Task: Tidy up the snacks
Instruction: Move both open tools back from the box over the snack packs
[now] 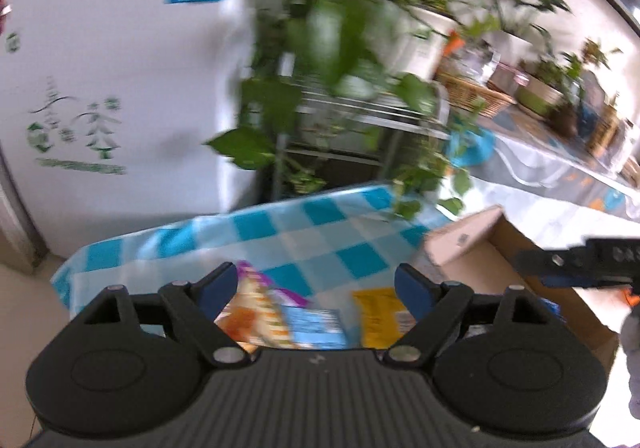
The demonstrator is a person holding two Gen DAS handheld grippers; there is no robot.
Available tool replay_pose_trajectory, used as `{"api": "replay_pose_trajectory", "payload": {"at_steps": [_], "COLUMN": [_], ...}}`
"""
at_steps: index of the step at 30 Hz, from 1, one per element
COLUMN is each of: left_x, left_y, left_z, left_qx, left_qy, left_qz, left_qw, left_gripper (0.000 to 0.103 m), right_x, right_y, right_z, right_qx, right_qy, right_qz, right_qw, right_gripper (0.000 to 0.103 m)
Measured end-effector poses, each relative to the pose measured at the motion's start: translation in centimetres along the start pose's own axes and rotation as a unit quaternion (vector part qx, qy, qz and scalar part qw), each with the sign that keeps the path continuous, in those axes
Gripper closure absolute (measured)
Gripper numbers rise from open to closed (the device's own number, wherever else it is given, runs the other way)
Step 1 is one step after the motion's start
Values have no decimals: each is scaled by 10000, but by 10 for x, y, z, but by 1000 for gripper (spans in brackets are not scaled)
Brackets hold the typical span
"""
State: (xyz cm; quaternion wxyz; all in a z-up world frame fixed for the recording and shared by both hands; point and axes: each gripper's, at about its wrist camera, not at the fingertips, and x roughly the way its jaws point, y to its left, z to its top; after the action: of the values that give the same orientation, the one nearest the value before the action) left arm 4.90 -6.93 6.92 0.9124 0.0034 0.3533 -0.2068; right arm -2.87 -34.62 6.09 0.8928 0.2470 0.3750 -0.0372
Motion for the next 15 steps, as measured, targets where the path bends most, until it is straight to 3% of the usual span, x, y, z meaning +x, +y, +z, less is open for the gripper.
{"api": "replay_pose_trajectory", "payload": {"at_steps": [7,15], "left_x": [4,20], "left_y": [55,79], "left_z": [0,-7], "left_qx": [-515,-556], "left_qy": [12,256], "left_qz": [286,132], "left_qw": [9983,9980], "left_gripper": [17,16], "right_x": [17,43], "right_y": [29,60], "right_z": [-7,-22], "right_qx": [-332,-759], "right_qy": [245,668], "right_qz": [327,402], "right_qw": [9986,9941], "right_gripper": [21,21]}}
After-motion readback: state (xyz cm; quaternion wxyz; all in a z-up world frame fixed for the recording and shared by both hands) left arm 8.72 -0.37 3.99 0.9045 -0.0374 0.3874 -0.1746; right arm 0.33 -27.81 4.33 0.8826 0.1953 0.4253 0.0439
